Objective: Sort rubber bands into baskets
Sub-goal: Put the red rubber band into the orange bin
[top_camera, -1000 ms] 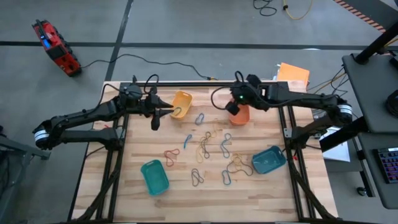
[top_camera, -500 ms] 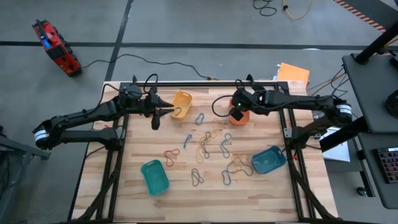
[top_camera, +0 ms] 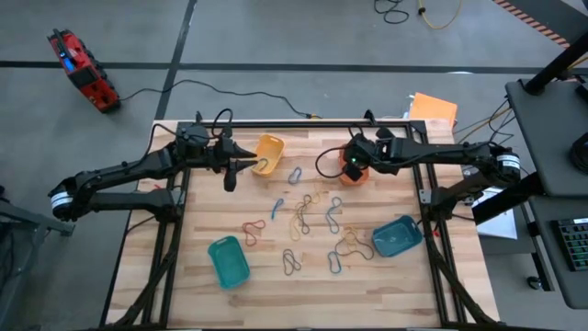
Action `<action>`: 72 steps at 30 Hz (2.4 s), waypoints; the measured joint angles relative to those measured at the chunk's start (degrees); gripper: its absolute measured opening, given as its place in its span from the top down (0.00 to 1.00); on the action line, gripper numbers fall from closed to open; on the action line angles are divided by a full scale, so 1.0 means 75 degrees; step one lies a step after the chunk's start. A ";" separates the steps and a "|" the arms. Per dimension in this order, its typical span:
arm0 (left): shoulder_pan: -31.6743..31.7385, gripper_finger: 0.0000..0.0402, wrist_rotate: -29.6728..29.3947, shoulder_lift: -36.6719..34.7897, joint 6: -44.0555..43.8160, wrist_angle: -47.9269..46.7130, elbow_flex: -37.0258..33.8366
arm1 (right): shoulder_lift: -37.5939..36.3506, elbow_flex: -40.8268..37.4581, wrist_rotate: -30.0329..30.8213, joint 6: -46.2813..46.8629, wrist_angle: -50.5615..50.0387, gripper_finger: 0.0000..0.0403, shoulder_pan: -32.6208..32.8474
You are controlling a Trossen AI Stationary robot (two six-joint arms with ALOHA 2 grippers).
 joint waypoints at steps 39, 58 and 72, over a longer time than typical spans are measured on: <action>0.0003 0.81 -0.0001 0.0000 0.0000 -0.0006 0.0003 | -0.0012 0.0002 0.0075 0.0146 -0.0109 0.98 -0.0052; 0.0003 0.81 0.0000 0.0000 0.0003 -0.0009 0.0003 | -0.0012 -0.0927 -0.2384 0.0467 0.1837 0.98 -0.0240; 0.0003 0.81 0.0000 0.0000 0.0058 -0.0012 0.0003 | -0.0012 -0.0933 -0.3443 0.1022 0.1118 0.98 -0.0837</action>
